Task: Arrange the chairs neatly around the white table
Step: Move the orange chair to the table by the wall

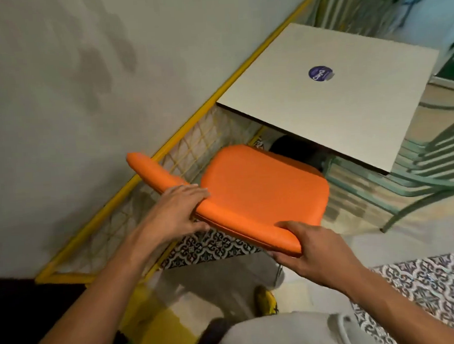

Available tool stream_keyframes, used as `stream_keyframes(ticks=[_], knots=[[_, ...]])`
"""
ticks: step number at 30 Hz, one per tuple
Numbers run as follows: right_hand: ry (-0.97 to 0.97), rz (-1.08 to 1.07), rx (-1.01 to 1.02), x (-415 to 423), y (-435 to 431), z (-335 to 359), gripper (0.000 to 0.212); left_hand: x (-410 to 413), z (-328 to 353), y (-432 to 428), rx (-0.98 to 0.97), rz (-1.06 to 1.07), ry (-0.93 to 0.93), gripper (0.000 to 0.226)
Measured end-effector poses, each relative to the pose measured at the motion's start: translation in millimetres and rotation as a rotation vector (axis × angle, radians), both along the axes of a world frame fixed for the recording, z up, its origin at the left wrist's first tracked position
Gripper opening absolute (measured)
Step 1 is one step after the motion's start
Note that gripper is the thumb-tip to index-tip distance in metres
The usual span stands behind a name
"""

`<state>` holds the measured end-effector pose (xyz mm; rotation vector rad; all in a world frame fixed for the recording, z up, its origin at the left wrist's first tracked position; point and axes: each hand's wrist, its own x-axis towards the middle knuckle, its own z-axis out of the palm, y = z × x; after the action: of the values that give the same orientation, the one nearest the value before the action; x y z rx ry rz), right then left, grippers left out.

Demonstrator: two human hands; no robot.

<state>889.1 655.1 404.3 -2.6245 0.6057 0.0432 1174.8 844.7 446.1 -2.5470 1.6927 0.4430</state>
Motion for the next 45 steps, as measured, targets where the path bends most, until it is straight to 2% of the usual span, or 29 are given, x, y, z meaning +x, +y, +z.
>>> stream_keyframes(ticks=[3, 7, 12, 16, 19, 21, 30, 45], knots=[[0.039, -0.048, -0.023, 2, 10, 1, 0.087, 28, -6, -9, 0.074, -0.102, 0.025, 0.101], [0.092, -0.129, -0.194, 26, 29, 3, 0.089, 63, -13, -27, 0.160, -0.184, 0.037, 0.120], [0.074, -0.285, -0.327, 69, 68, 3, 0.095, 103, -22, -28, 0.138, -0.351, 0.037, 0.112], [0.092, -0.396, -0.405, 89, 80, 2, 0.094, 146, -29, -14, -0.052, -0.423, -0.040, 0.104], [0.101, -0.433, -0.423, 92, 83, -1, 0.089, 162, -38, -7, -0.299, -0.570, -0.065, 0.082], [0.107, -0.461, -0.432, 96, 81, -1, 0.090, 165, -38, -9, -0.375, -0.615, -0.078, 0.076], [0.138, -0.486, -0.480, 119, 97, 1, 0.087, 194, -42, -10, -0.401, -0.633, -0.028, 0.073], [0.074, -0.532, -0.496, 155, 95, 1, 0.083, 232, -45, -31, -0.420, -0.610, -0.110, 0.076]])
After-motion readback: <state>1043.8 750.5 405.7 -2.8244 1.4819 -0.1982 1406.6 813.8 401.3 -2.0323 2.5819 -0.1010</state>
